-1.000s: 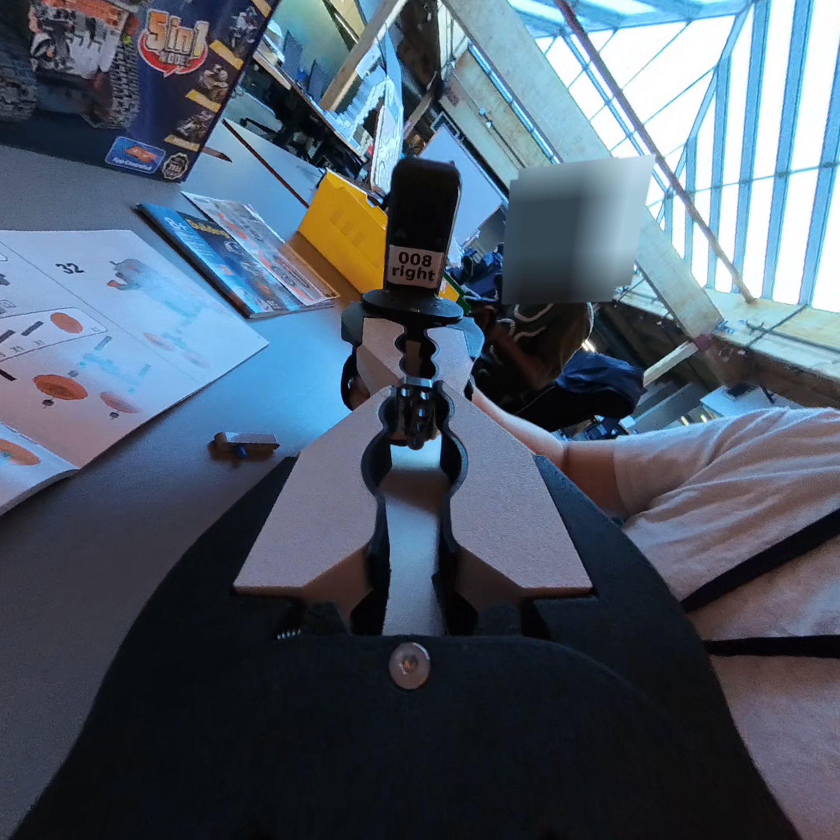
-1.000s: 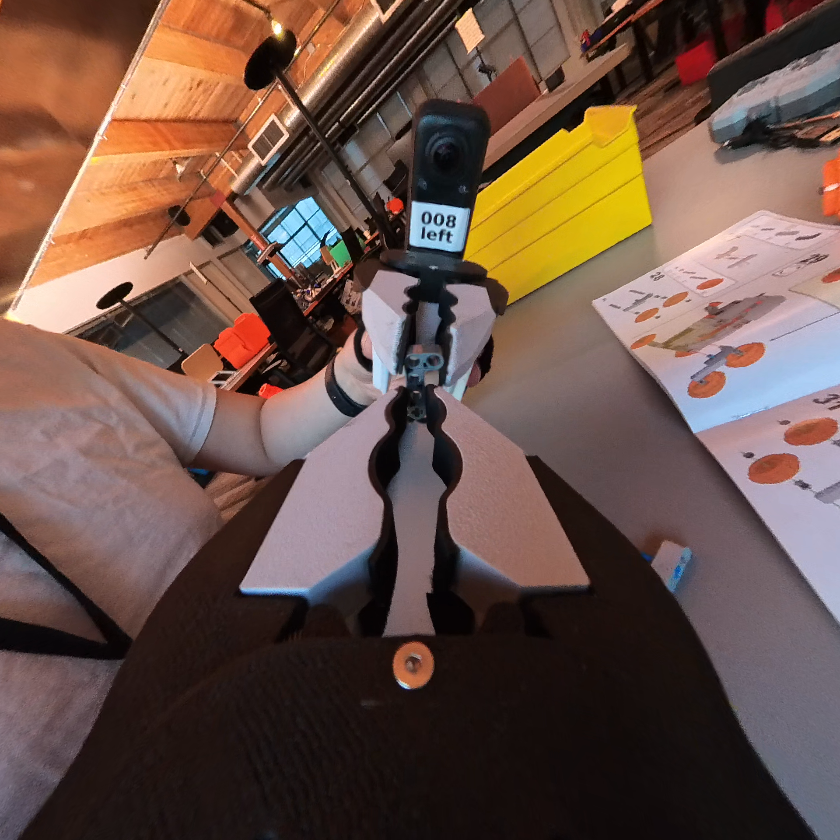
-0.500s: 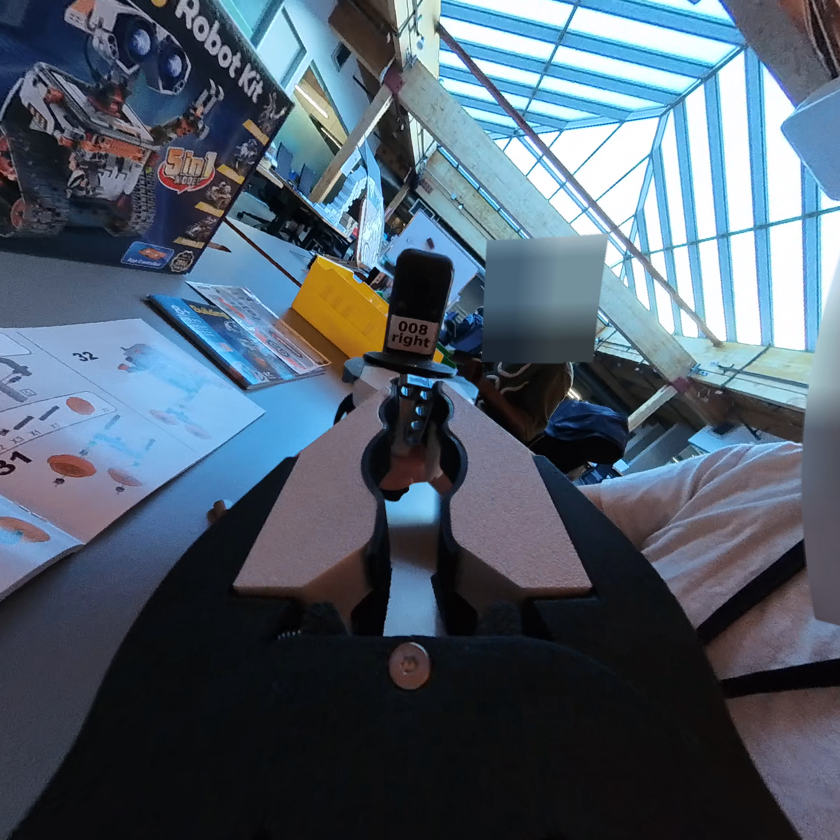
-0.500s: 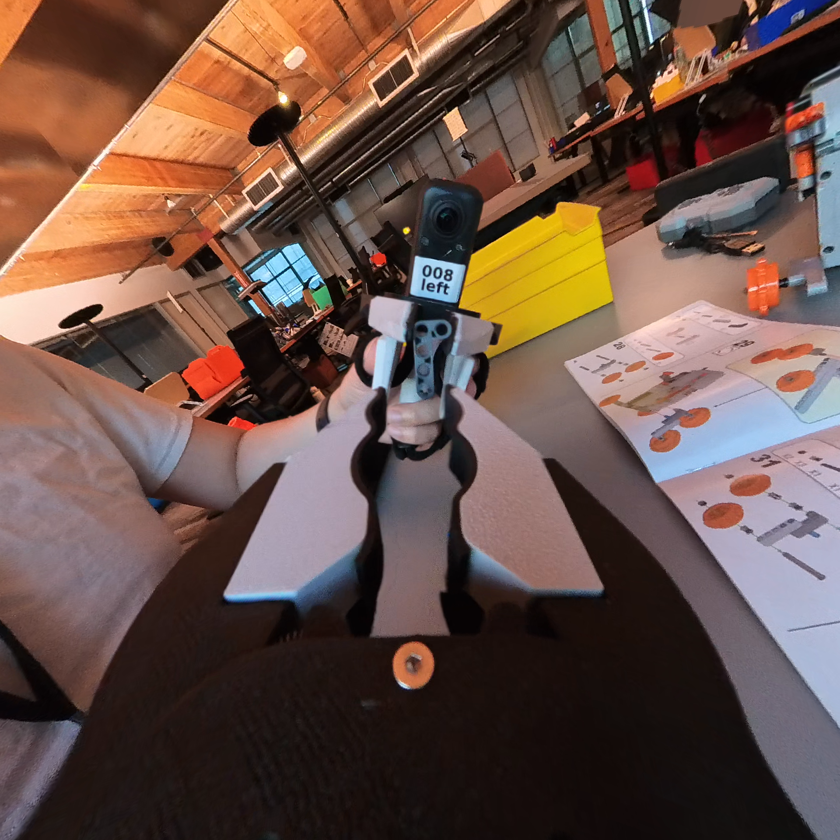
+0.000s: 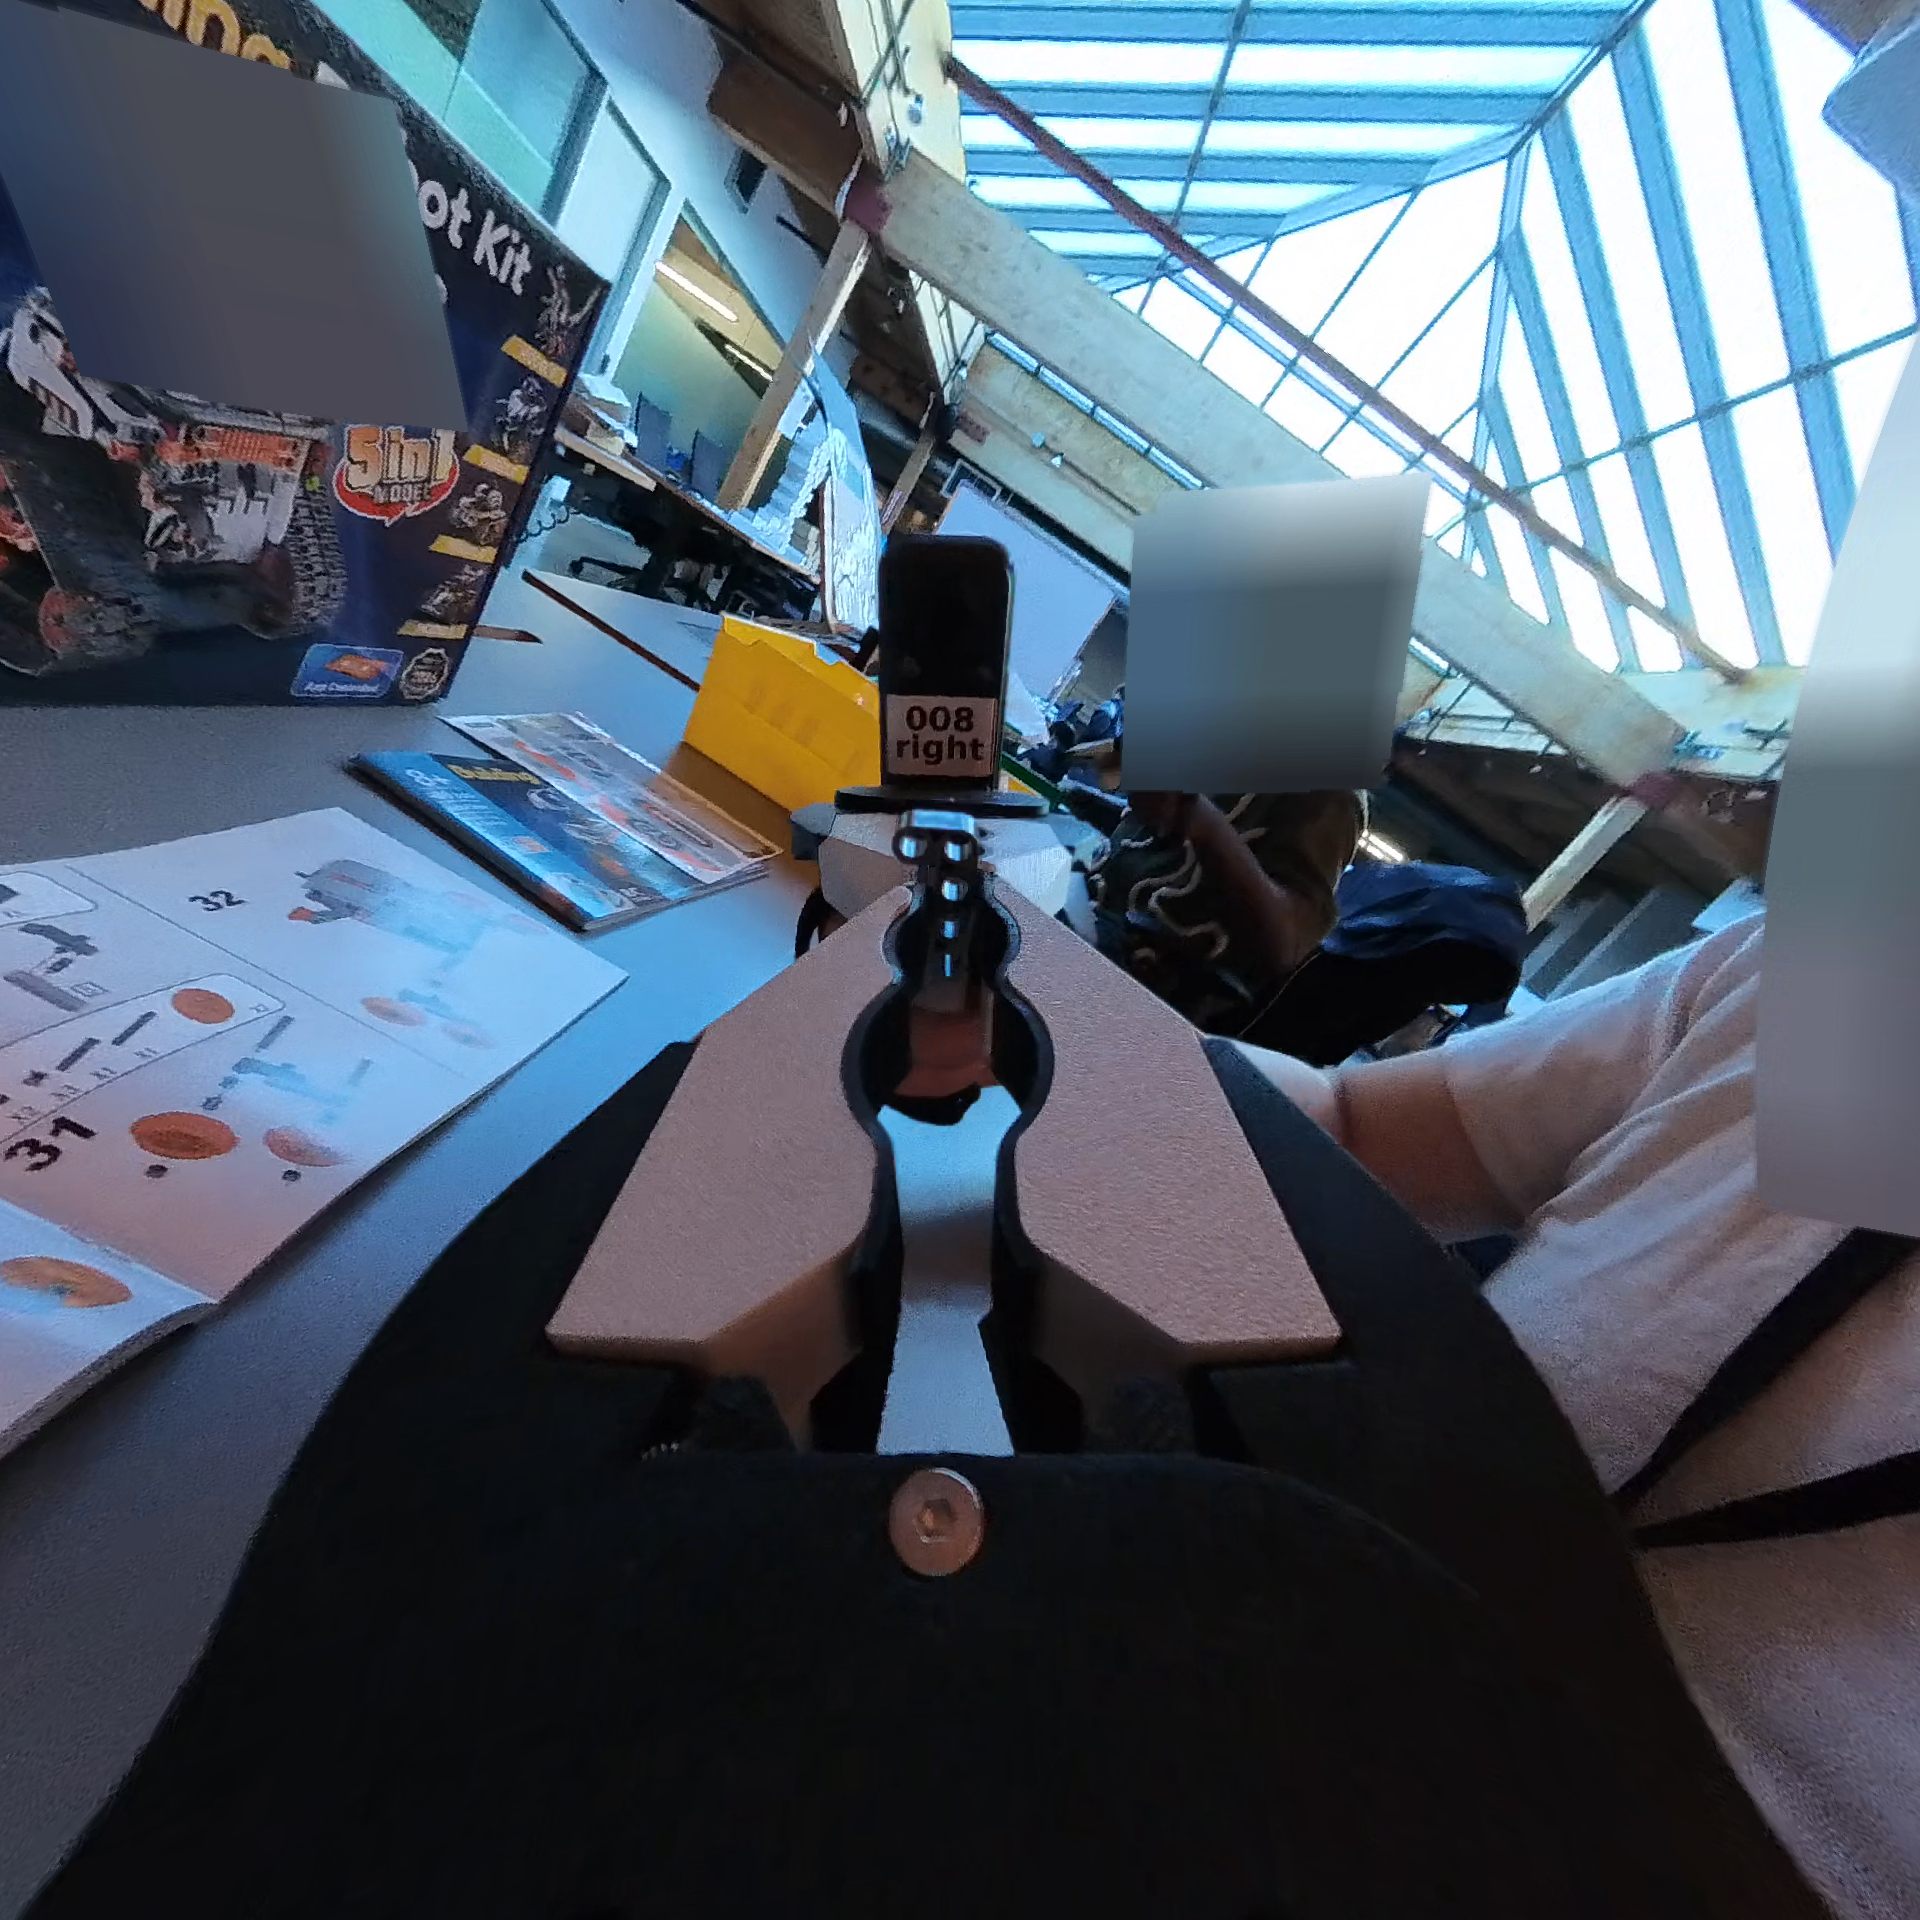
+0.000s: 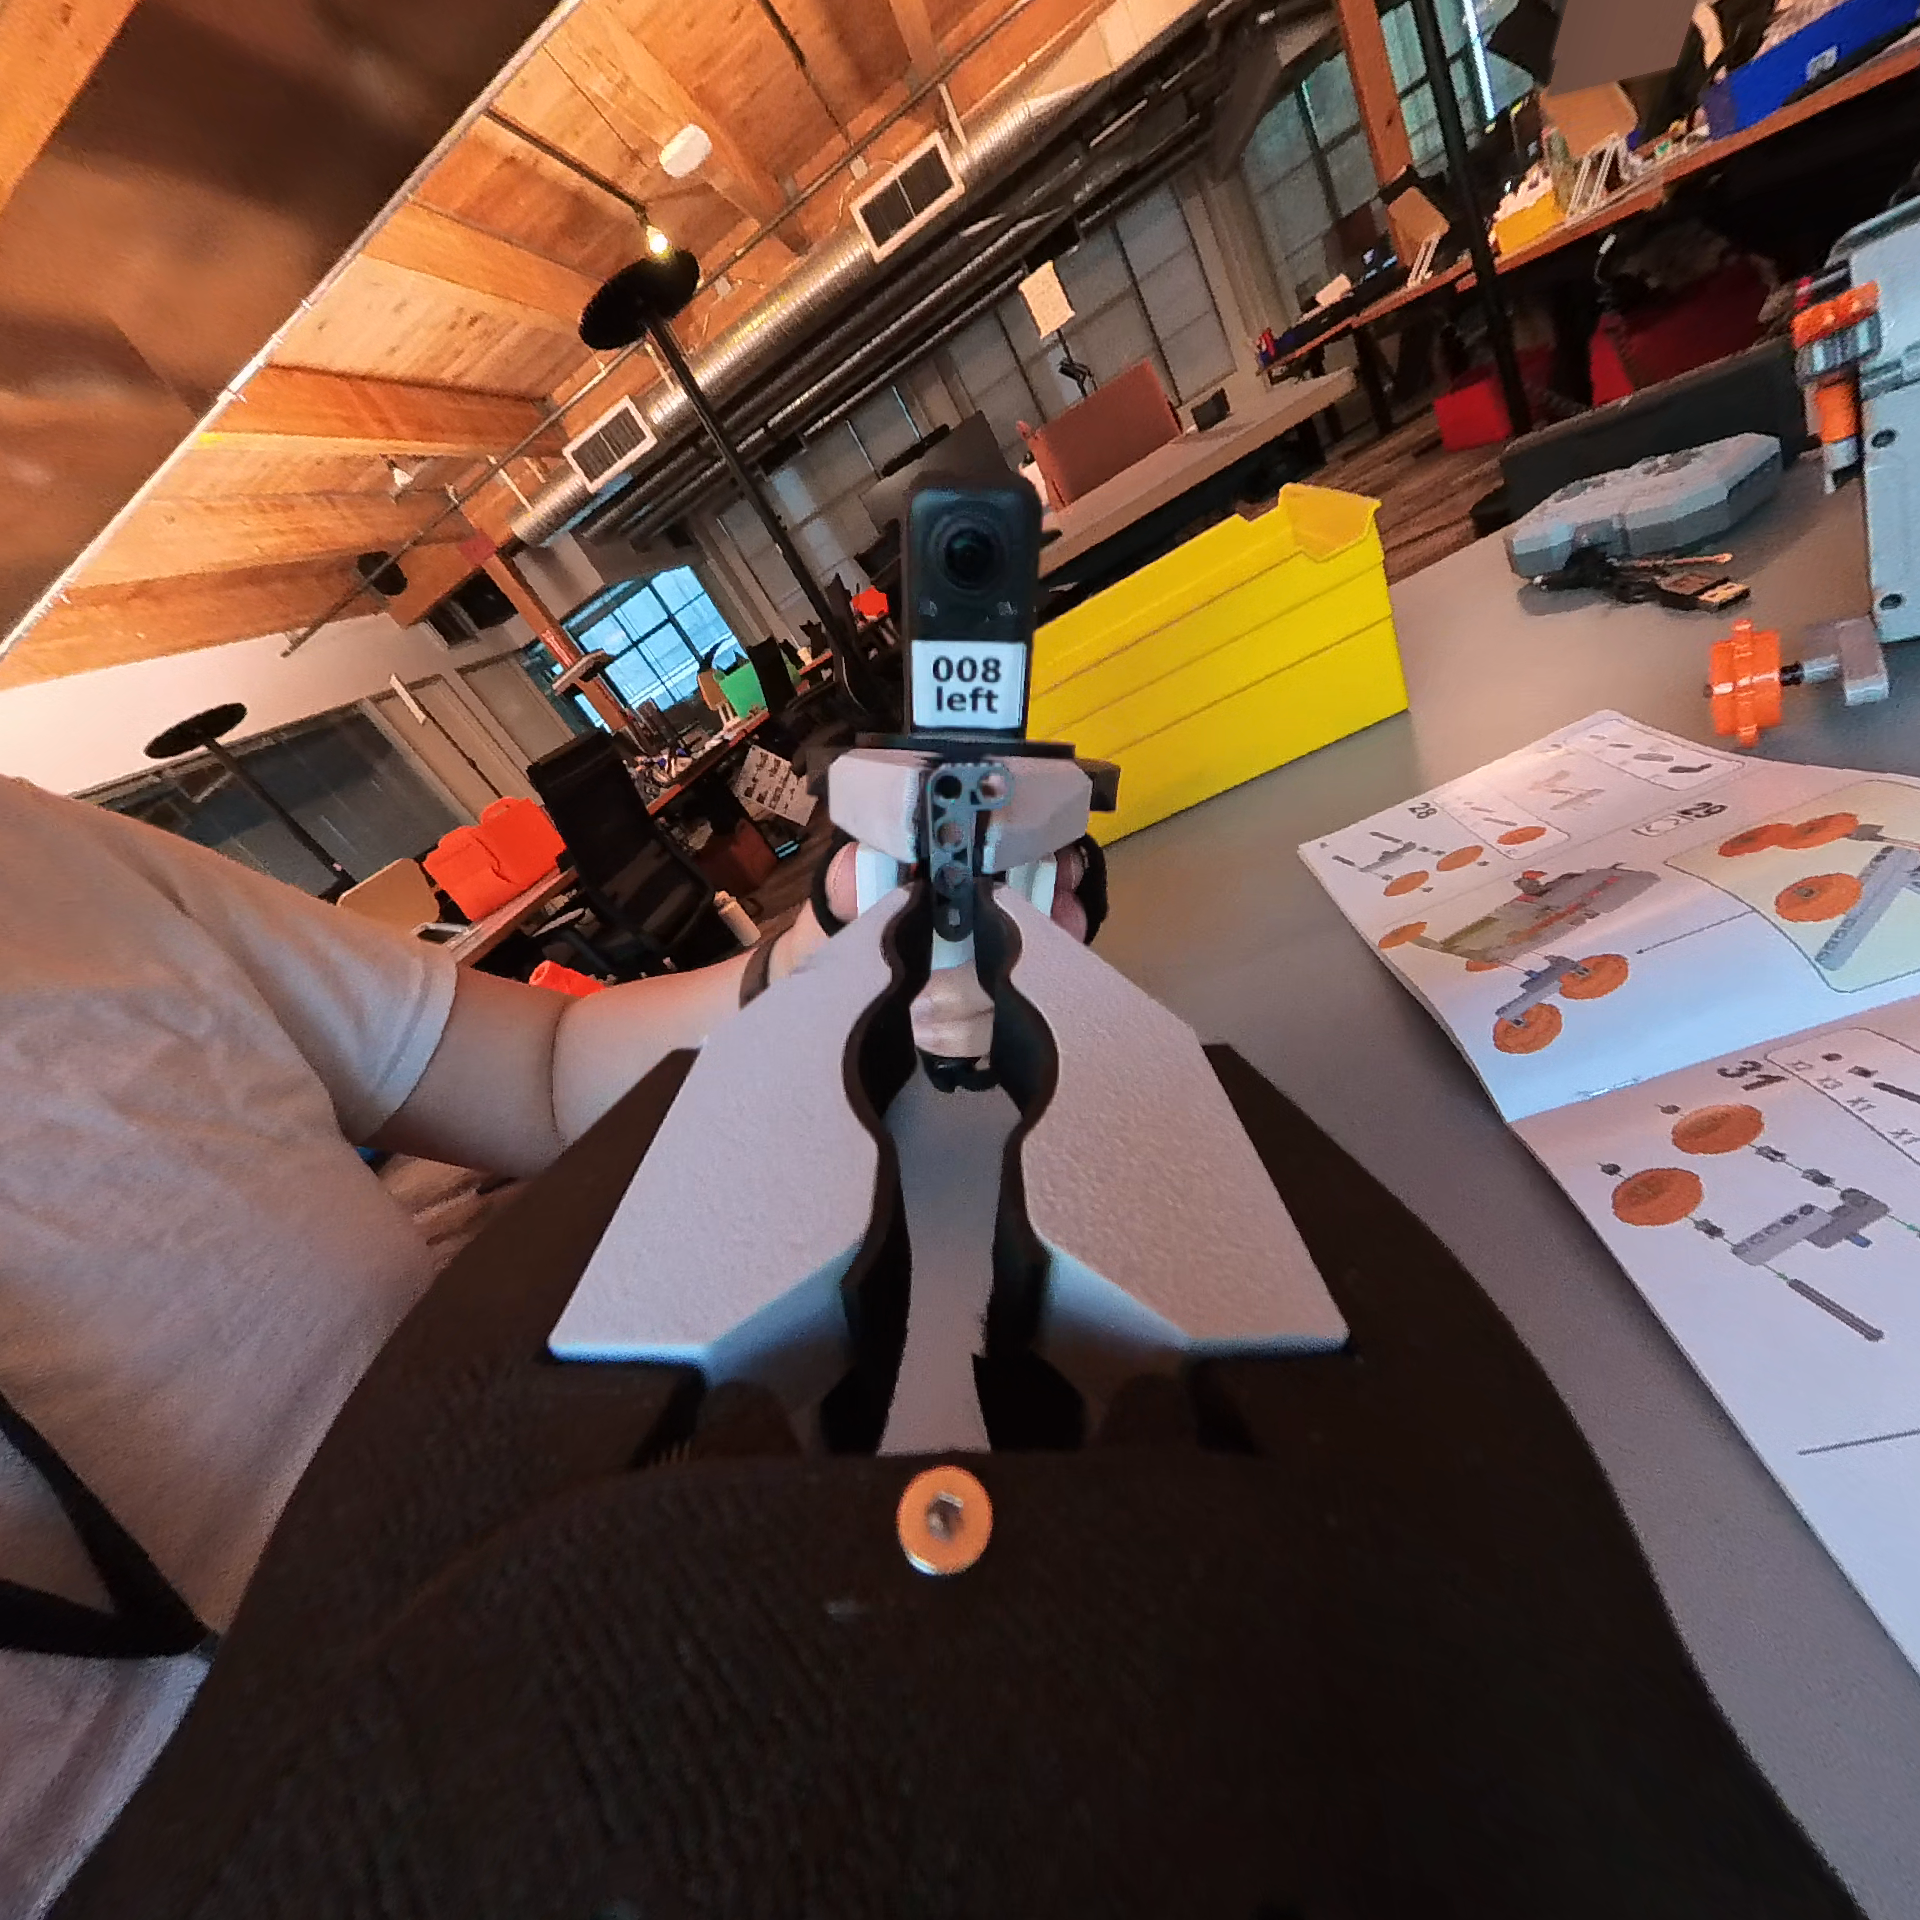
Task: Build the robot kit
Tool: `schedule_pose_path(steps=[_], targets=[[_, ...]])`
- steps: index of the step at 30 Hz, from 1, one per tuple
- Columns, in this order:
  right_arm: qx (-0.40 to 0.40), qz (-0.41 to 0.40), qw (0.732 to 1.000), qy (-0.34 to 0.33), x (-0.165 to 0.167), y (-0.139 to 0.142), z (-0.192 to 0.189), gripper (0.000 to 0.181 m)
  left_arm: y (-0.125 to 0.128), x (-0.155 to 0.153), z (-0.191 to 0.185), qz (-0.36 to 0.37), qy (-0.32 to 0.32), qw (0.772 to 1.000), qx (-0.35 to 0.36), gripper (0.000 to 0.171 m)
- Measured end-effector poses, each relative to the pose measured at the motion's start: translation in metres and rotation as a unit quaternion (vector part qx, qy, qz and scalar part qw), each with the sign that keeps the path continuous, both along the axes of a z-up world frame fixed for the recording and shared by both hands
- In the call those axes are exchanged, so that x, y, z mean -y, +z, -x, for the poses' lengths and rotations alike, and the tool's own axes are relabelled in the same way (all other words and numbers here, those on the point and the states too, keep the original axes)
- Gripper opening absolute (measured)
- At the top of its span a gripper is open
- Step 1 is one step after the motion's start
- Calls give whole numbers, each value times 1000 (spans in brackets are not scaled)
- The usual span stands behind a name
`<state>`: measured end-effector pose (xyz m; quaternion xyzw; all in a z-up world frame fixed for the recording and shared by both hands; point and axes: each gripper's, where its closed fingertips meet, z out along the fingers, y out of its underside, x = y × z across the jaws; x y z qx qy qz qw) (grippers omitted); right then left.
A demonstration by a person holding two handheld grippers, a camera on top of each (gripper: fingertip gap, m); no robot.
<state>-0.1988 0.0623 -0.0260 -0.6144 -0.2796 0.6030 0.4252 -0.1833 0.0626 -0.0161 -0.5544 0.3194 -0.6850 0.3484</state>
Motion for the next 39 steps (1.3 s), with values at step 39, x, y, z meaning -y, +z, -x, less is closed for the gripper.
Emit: schedule_pose_path(steps=[39], targets=[[460, -87, 872, -141, -38, -115, -31, 6, -54, -49, 40, 180, 108, 977, -45, 4]])
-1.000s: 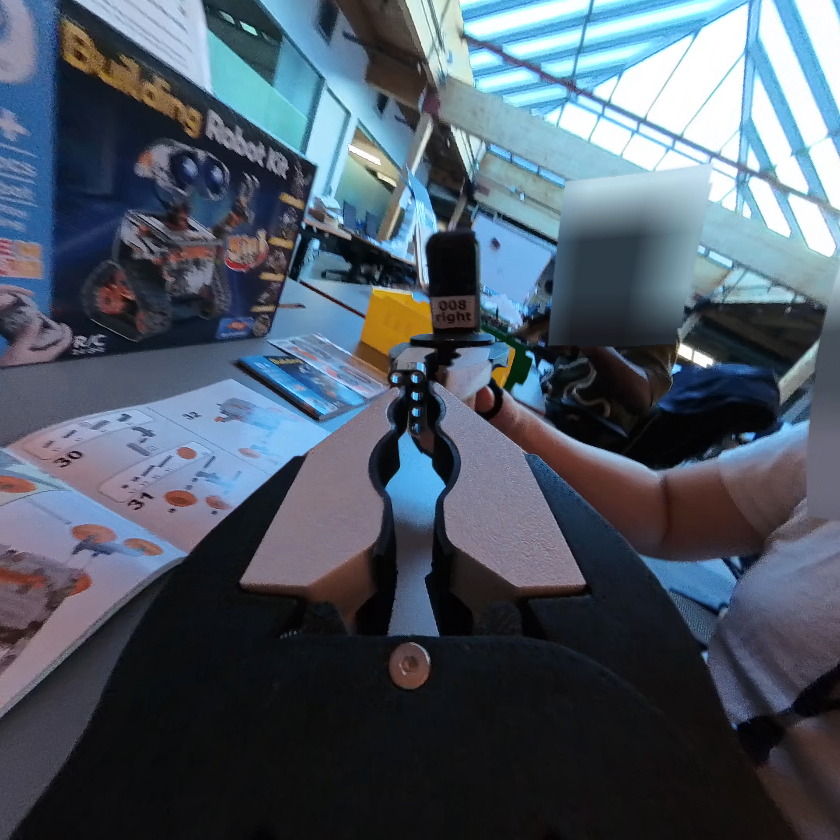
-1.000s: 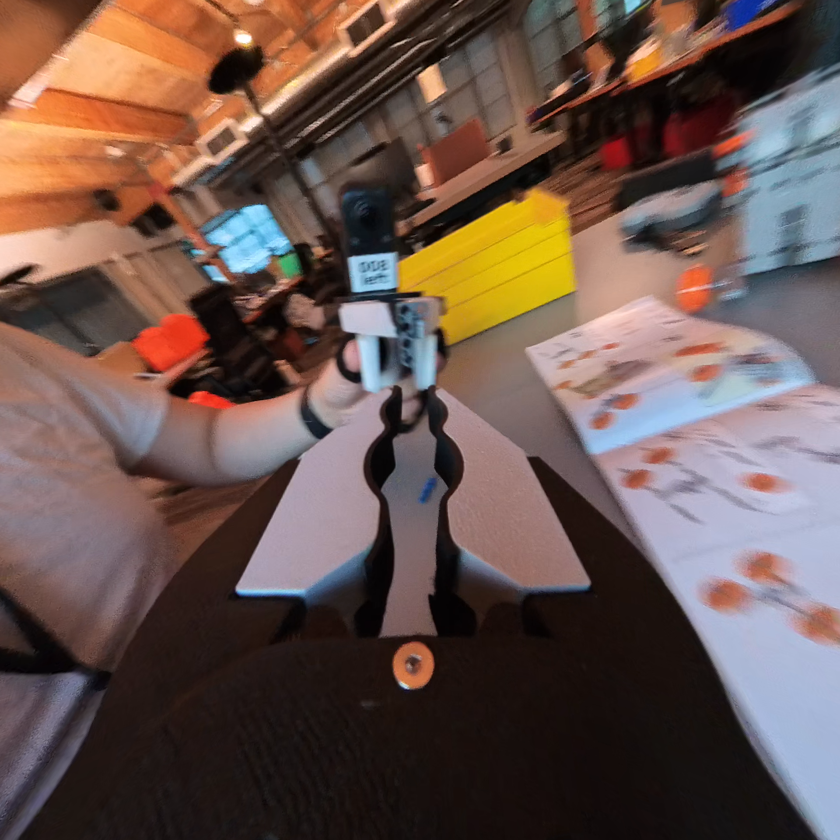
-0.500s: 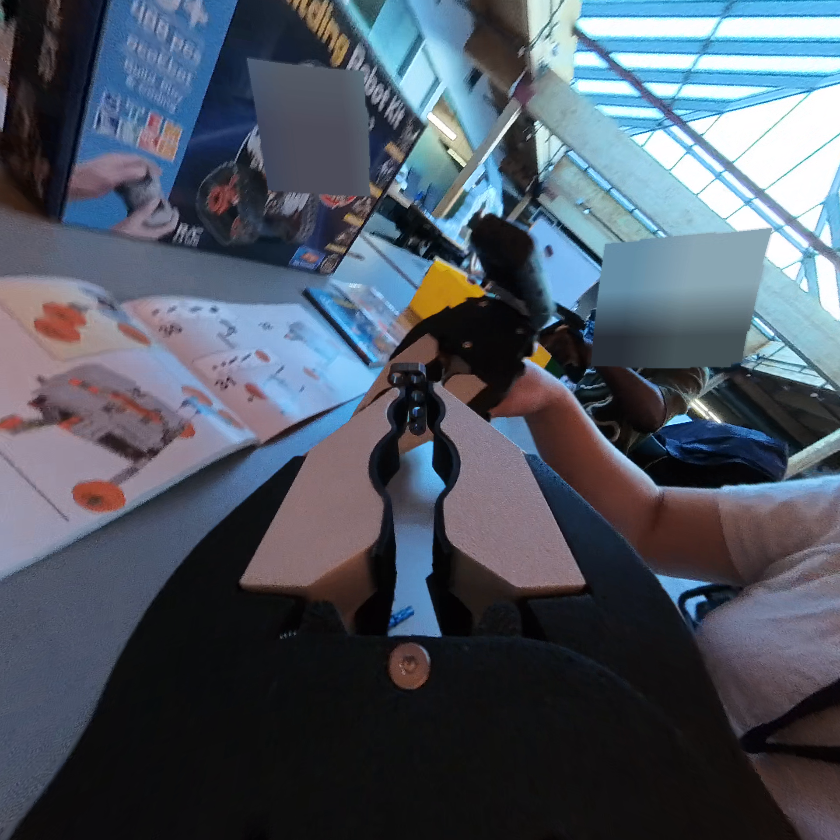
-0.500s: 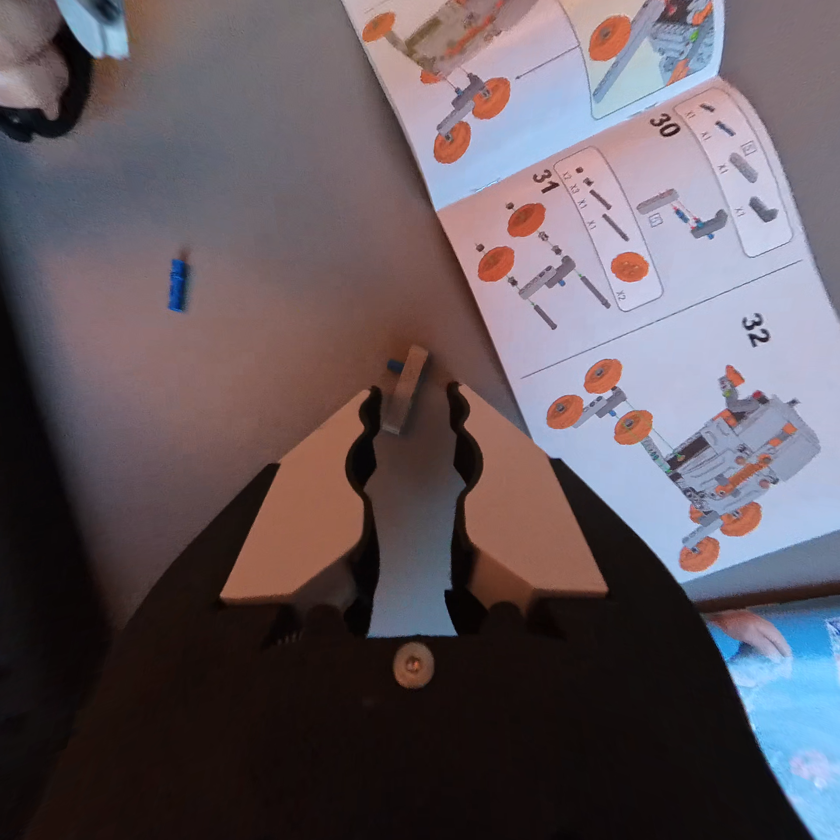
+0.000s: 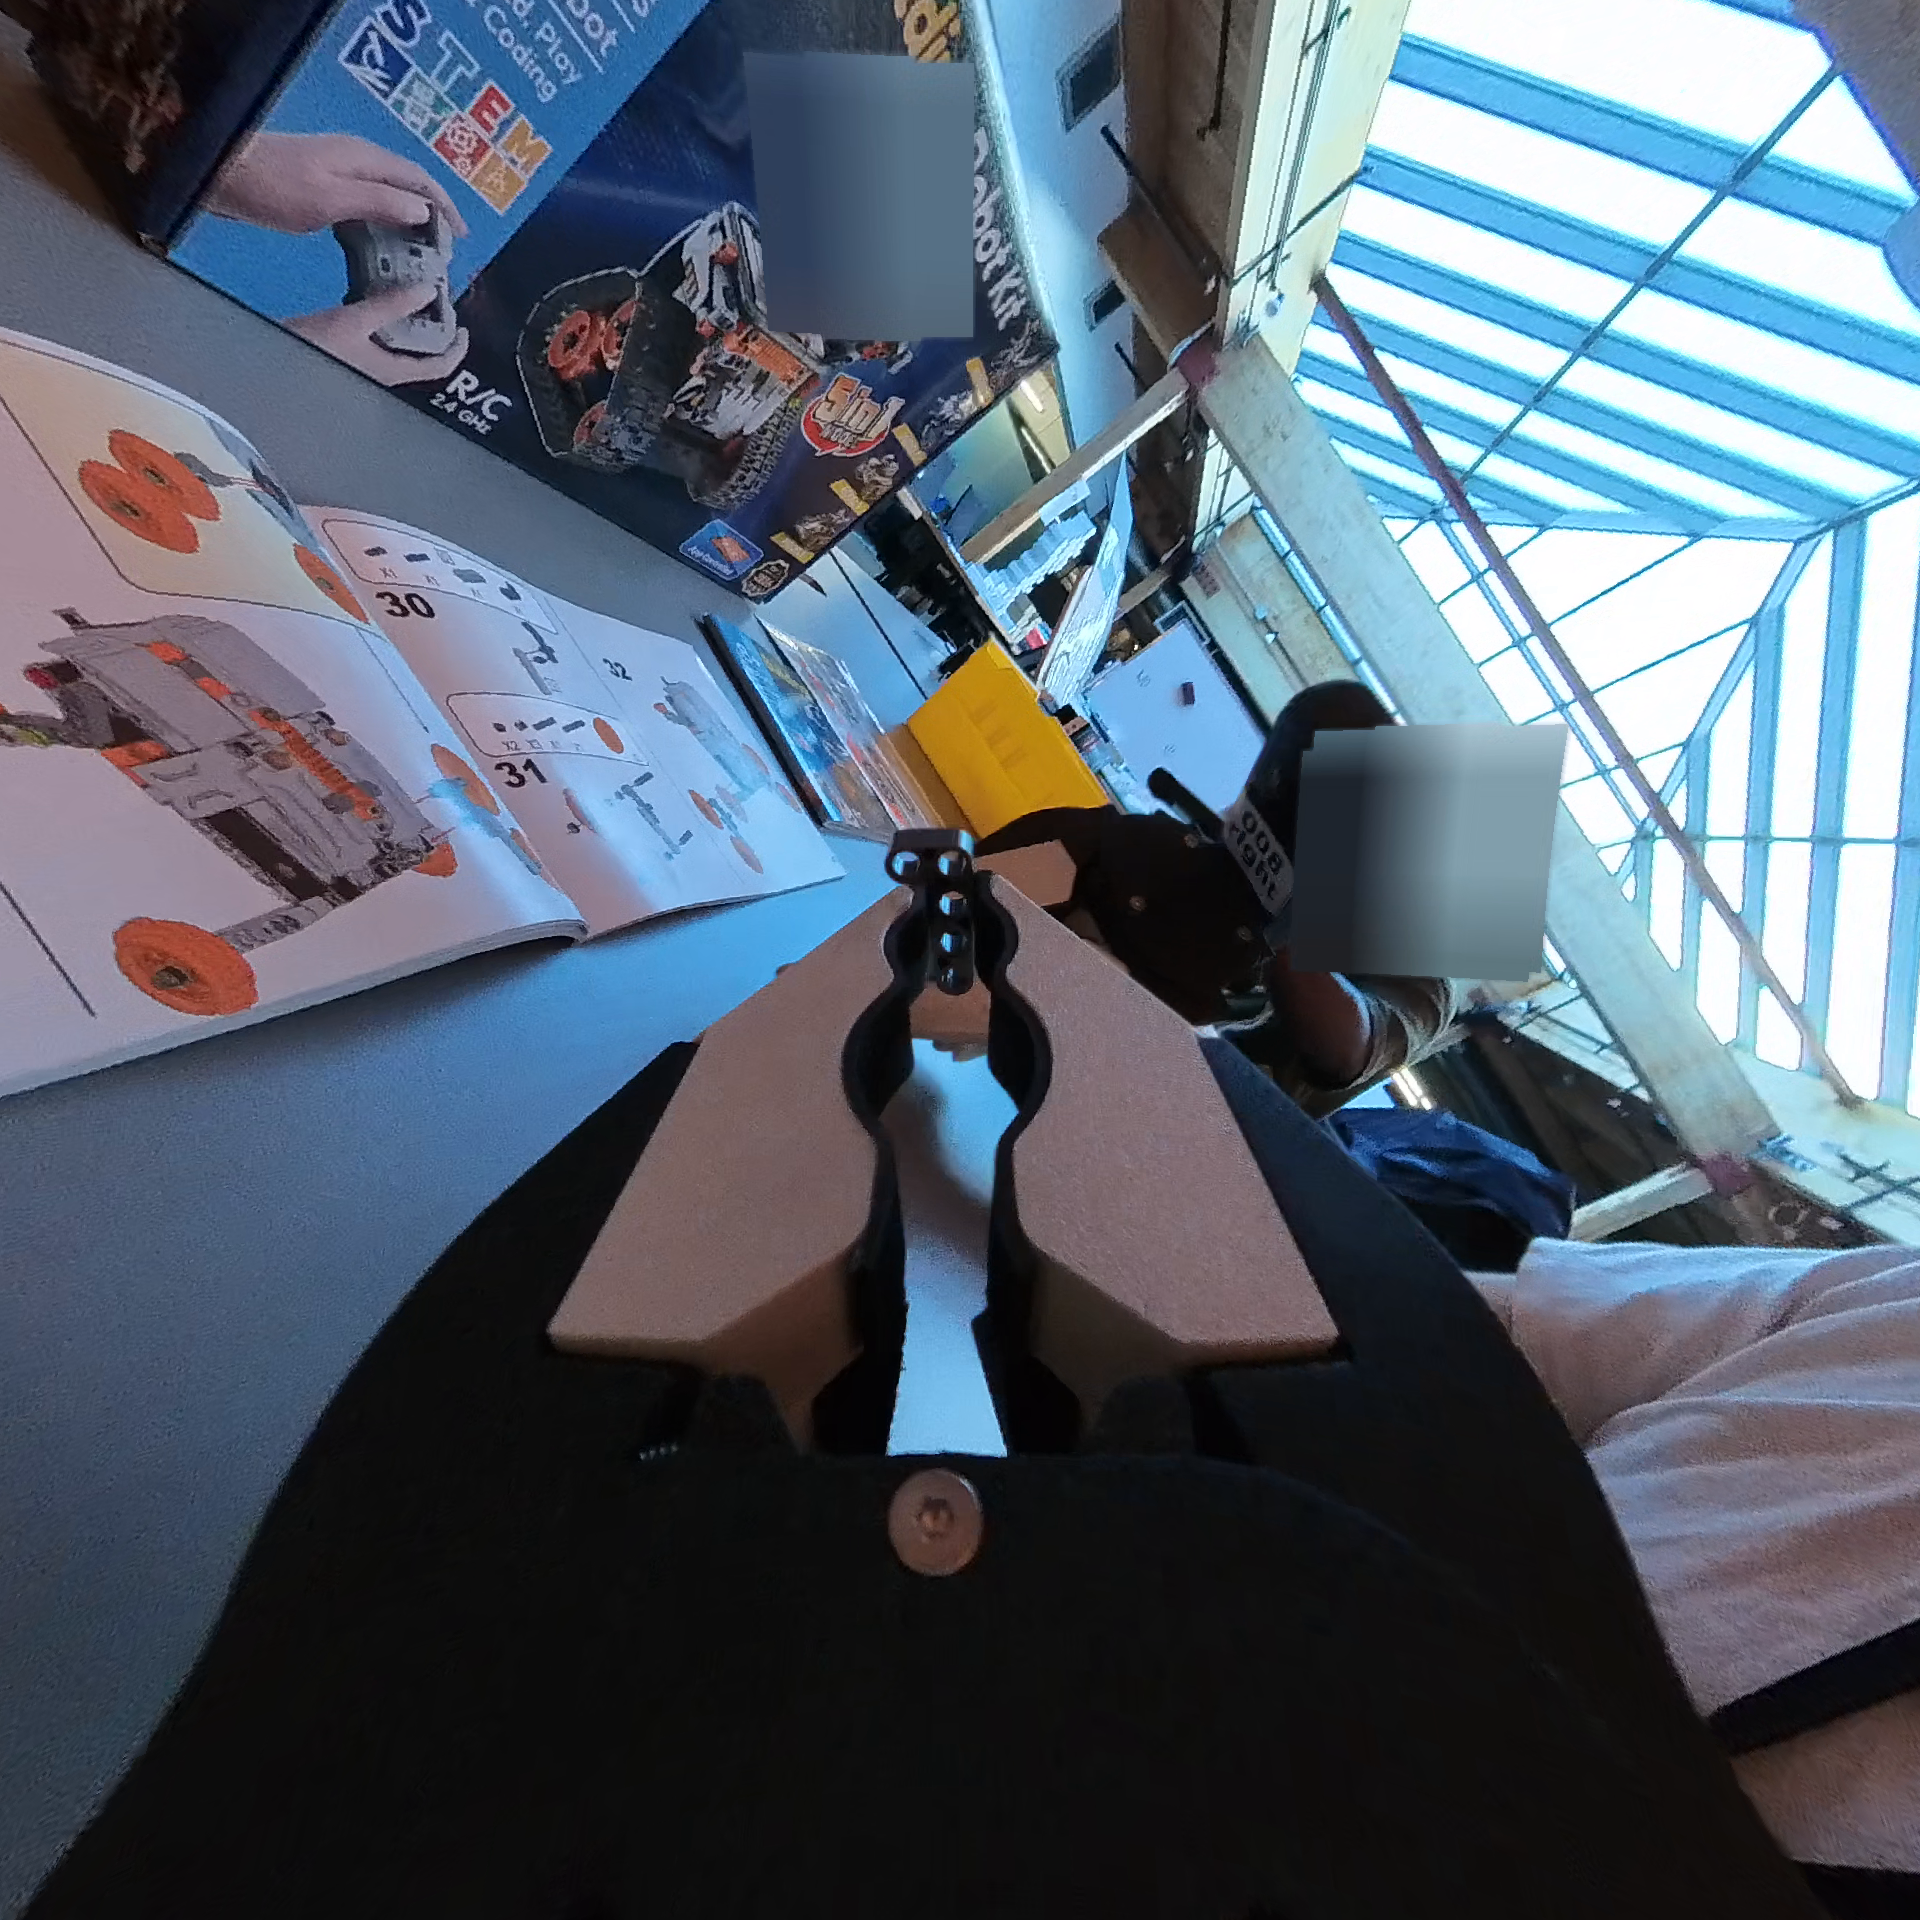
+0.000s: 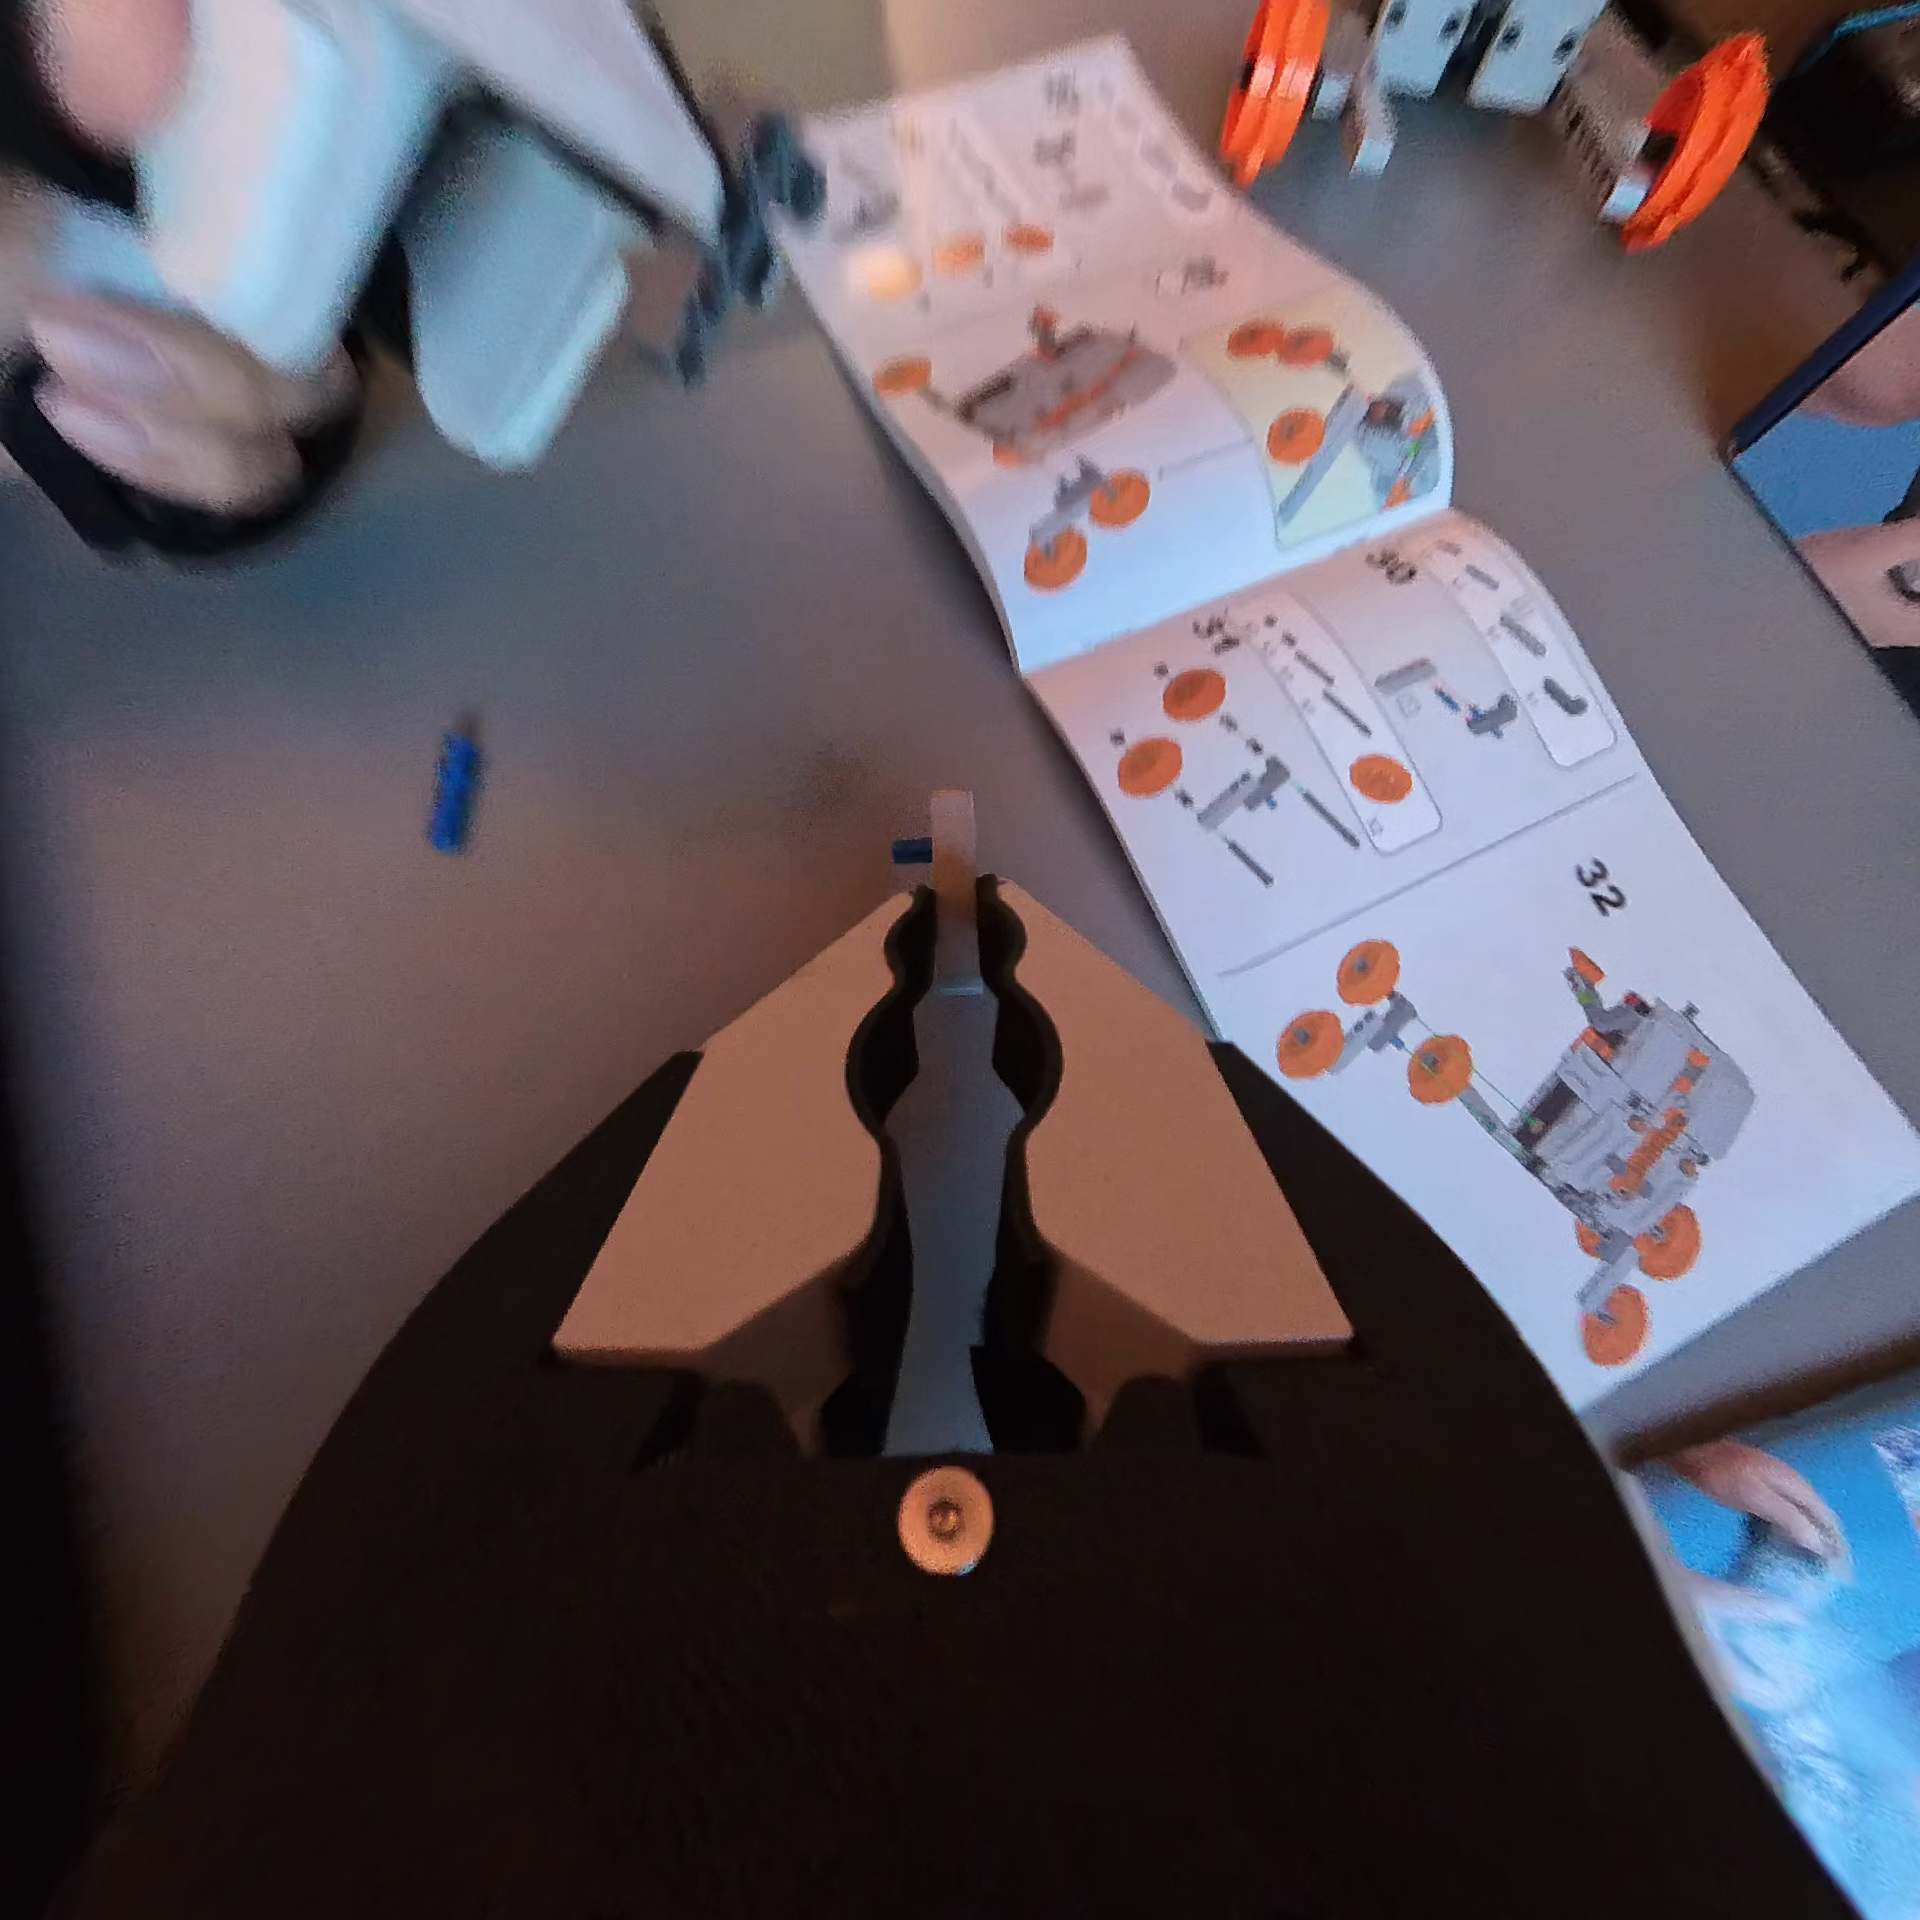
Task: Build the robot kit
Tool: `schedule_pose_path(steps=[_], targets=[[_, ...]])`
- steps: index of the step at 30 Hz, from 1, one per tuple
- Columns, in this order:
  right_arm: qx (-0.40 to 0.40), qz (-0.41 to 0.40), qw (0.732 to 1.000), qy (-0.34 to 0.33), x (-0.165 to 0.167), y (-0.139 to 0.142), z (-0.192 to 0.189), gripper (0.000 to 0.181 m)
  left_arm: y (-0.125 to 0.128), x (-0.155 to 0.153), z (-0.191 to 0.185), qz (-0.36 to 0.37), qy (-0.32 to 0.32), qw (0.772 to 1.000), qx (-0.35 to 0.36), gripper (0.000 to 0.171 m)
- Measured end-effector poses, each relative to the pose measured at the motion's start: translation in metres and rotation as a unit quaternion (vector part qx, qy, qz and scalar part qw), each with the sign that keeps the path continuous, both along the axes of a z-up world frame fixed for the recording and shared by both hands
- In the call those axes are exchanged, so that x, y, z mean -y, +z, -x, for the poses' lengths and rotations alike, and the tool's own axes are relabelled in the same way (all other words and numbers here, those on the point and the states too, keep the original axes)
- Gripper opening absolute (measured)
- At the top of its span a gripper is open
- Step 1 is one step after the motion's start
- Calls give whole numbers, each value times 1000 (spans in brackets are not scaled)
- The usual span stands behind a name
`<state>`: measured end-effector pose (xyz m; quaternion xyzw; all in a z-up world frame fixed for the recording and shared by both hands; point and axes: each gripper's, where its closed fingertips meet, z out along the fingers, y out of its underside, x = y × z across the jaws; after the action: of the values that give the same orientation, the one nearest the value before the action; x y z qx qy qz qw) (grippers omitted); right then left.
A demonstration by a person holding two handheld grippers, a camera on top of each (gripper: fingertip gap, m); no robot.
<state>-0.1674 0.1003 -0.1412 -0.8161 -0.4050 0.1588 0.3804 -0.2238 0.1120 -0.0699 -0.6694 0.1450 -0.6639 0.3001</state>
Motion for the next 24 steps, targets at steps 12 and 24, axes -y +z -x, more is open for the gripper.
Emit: schedule_pose_path(steps=[12, 24], targets=[[-196, -77, 973, -90, -11, 65, 20, 6, 10, -4, 1, 26, 0, 997, 71, 4], [-258, -84, 956, -114, -9, 83, 27, 6, 37, 3, 5, 39, -42, 981, 184, 3]])
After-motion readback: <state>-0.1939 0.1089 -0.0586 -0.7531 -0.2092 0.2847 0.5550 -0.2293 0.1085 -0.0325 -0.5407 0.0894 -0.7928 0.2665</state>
